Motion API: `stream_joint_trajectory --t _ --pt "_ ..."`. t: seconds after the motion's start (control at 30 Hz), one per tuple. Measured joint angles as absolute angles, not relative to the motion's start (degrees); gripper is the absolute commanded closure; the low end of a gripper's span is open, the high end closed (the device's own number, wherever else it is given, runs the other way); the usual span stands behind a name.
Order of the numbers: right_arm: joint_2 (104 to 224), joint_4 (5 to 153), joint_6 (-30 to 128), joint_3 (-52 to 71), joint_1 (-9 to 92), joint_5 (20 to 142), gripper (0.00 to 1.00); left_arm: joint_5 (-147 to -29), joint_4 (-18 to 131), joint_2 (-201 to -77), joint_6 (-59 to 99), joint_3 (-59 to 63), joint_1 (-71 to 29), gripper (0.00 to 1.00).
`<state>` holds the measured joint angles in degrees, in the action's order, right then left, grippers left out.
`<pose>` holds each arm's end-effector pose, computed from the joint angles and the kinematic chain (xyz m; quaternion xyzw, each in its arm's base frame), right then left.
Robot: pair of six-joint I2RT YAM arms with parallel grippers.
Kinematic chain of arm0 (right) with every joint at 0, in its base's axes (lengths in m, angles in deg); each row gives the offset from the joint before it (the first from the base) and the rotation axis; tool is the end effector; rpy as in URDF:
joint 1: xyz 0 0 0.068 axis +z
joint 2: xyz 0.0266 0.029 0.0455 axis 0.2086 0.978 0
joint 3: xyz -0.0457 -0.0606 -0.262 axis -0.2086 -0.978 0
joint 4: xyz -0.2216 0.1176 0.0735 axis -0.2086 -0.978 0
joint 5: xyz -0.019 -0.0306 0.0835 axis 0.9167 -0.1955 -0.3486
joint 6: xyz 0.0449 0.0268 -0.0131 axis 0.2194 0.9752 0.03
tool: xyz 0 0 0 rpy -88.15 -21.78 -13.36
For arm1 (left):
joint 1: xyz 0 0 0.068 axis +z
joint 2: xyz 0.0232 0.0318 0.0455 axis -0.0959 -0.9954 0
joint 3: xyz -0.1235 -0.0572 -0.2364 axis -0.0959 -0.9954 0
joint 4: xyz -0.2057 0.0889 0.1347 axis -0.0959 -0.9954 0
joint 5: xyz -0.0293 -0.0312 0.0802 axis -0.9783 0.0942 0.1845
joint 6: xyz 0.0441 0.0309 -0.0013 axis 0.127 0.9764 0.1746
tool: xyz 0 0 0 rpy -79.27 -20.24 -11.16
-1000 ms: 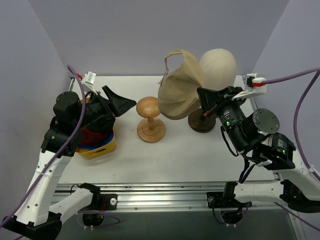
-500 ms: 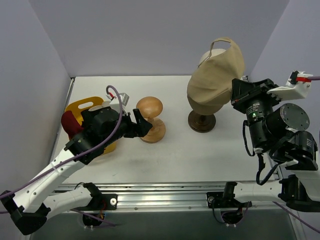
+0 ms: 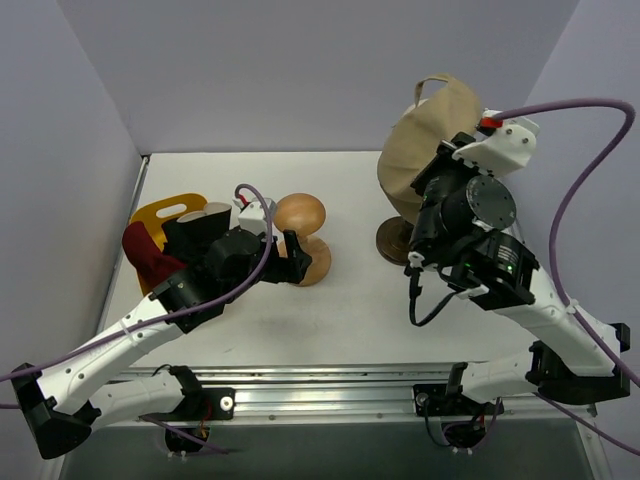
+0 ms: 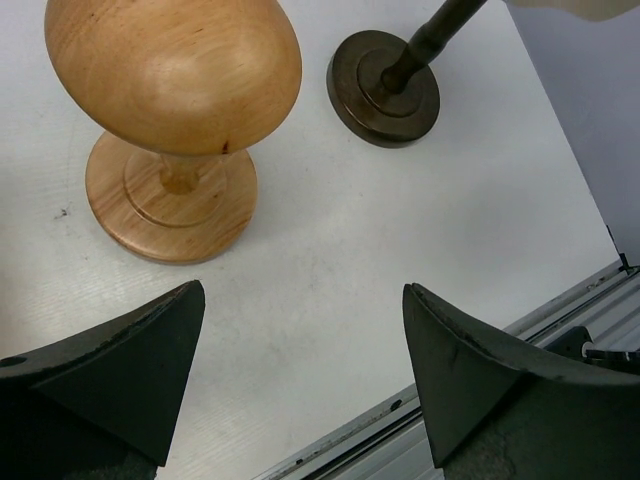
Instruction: Stack the hats
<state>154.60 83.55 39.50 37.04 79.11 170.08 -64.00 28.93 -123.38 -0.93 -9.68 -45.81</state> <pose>0.1016 0.1498 0.5899 0.2808 0.6166 0.1041 0.7281 0.1511 -0.1731 0.3602 0.0649 0.8351 -0.2698 0.4750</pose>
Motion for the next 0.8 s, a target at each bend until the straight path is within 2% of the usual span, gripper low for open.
stream_joint_trajectory --t 0.13,0.2,0.27,0.4,0.5,0.8 --pt "157.6 84.6 36.6 38.7 77.3 170.4 1.0 -63.4 30.0 -121.5 -0.5 -11.4 -45.8 0.11" --pt "159.5 80.4 38.7 42.5 74.6 169.3 1.0 -63.4 30.5 -121.5 -0.4 -11.5 -45.8 0.11" --pt "162.6 73.5 44.0 49.5 69.7 166.1 1.0 -63.4 31.1 -121.5 -0.2 -11.6 -45.8 0.11" --pt "168.6 58.8 55.4 63.0 53.2 152.7 1.0 -63.5 31.8 -121.6 0.1 -11.9 -45.9 0.1" --pt "168.8 53.4 60.2 62.8 48.2 145.4 1.0 -63.4 31.9 -121.6 0.4 -12.3 -45.9 0.1" --pt "169.2 48.0 66.9 60.9 43.8 131.7 1.0 -62.2 32.1 -121.6 0.8 -12.6 -45.9 0.09"
